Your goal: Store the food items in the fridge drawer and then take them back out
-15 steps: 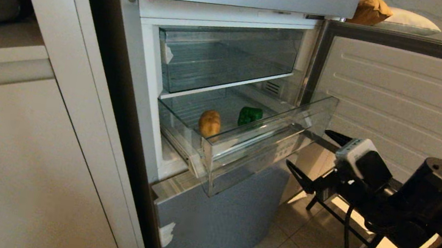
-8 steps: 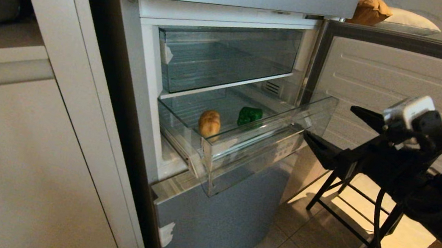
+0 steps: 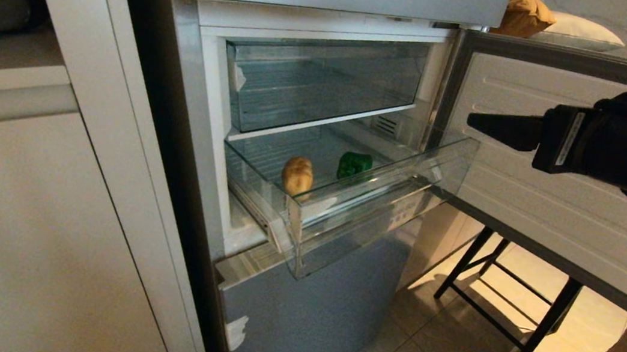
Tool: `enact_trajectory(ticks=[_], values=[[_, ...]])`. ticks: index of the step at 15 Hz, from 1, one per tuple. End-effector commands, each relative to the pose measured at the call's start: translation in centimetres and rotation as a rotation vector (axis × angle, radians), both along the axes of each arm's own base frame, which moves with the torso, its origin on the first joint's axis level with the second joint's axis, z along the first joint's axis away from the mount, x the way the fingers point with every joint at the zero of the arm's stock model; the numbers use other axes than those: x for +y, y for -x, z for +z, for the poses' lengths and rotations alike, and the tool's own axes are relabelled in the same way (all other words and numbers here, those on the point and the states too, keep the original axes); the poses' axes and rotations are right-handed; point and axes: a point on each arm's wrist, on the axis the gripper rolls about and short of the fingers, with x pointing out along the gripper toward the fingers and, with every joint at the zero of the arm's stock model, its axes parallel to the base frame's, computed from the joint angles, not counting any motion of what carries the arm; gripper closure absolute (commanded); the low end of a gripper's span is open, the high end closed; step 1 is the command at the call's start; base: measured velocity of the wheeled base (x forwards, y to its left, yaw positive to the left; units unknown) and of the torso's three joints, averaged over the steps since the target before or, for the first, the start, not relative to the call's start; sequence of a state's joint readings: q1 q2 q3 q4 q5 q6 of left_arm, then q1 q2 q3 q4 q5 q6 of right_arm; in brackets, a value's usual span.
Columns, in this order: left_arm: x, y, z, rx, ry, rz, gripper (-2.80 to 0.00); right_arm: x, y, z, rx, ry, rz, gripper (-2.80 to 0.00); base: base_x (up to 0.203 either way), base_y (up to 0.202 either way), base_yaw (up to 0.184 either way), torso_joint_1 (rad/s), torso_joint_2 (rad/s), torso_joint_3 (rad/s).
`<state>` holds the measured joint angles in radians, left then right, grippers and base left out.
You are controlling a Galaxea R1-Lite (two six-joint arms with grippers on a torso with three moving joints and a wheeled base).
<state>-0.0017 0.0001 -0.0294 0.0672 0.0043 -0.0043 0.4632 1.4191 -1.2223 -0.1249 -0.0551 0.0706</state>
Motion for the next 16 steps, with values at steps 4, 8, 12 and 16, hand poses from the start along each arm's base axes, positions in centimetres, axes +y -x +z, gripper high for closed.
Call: enact_trajectory(ticks=[4,8,12,16], values=[[0.0,0.0,0.0,-0.001,0.000,0.001,0.00,-0.9,1.7,0.9,0.005,-0.036,-0.016,0.00,0.000,0.000,0.000,0.000,0.00,0.000],[0.0,0.0,0.0,0.000,0.000,0.001,0.00,-3.6,7.0,0.2,-0.012,-0.042,-0.029,0.00,0.000,0.000,0.000,0.000,0.00,0.000],[0.0,0.0,0.0,0.000,0.000,0.001,0.00,-5.5,10.8,-0.6,-0.050,-0.056,-0.024,0.00,0.000,0.000,0.000,0.099,-0.31,-0.205],[0.0,0.0,0.0,0.000,0.000,0.001,0.00,-5.9,11.7,-1.7,-0.038,-0.047,-0.024,0.00,0.000,0.000,0.000,0.187,-0.53,-0.341]])
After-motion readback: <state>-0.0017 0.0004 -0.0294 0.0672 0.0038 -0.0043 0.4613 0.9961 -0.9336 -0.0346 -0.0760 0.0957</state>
